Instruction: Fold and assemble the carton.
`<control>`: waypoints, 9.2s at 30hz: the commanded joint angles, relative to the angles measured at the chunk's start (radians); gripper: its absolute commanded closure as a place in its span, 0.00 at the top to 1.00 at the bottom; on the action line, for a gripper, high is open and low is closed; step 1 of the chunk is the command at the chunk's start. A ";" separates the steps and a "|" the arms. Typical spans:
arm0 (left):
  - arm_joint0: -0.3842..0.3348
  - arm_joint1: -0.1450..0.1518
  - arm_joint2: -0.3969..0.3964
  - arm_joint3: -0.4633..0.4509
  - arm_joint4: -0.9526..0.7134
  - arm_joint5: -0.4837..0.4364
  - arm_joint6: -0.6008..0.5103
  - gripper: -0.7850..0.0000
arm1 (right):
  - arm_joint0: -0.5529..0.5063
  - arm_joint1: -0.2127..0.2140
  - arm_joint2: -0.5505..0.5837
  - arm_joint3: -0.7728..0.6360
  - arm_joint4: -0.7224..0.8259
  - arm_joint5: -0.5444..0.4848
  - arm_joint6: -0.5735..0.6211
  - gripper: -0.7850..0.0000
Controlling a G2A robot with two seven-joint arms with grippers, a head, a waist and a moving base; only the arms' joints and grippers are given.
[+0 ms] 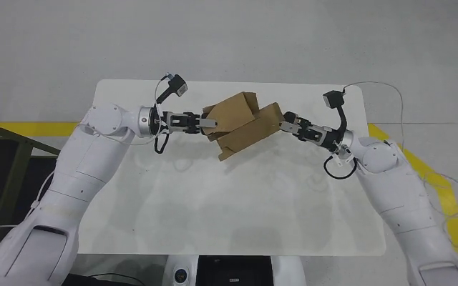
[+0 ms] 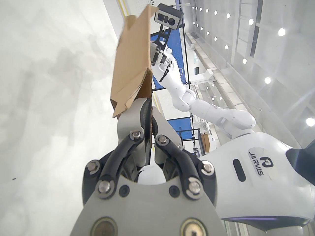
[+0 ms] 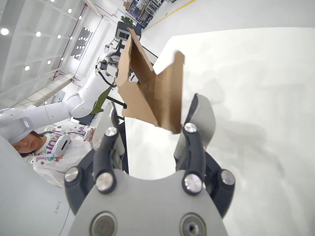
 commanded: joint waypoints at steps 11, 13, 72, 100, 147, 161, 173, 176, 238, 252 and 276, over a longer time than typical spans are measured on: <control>-0.026 0.008 -0.011 0.019 0.039 0.000 -0.171 0.00 | 0.001 0.009 -0.007 -0.120 0.140 -0.017 0.196 1.00; -0.029 0.007 -0.003 0.017 0.050 0.007 -0.179 0.00 | 0.020 0.002 -0.040 -0.122 0.168 -0.019 0.232 1.00; -0.030 0.015 0.065 -0.031 0.053 -0.006 -0.166 0.00 | 0.269 -0.085 -0.359 0.088 0.222 0.006 0.284 0.34; -0.034 0.009 0.069 0.009 -0.060 0.001 -0.172 1.00 | 0.346 -0.082 -0.481 0.151 0.263 -0.044 0.234 0.00; -0.022 -0.070 0.056 0.027 -0.239 0.058 -0.138 1.00 | 0.294 -0.122 -0.405 0.157 0.173 -0.079 0.164 0.00; 0.027 -0.051 -0.020 0.019 -0.157 0.059 -0.112 1.00 | 0.245 -0.107 -0.351 0.108 0.154 -0.065 0.179 0.00; 0.023 -0.057 -0.031 0.028 -0.136 0.058 -0.096 1.00 | 0.231 -0.118 -0.368 0.078 0.151 -0.049 0.221 0.00; 0.021 -0.060 -0.029 0.026 -0.139 0.059 -0.101 1.00 | 0.232 -0.122 -0.372 0.082 0.149 -0.047 0.225 0.00; 0.048 -0.096 -0.024 0.003 -0.110 0.082 -0.102 1.00 | 0.175 -0.137 -0.248 0.048 0.019 -0.038 -0.004 0.00; 0.053 -0.088 -0.064 0.013 -0.076 0.078 -0.106 1.00 | 0.176 -0.135 -0.225 0.062 0.025 -0.029 0.051 0.00; 0.071 -0.039 -0.144 0.034 0.304 0.069 0.020 1.00 | 0.050 -0.087 -0.096 -0.118 0.127 -0.004 0.168 0.00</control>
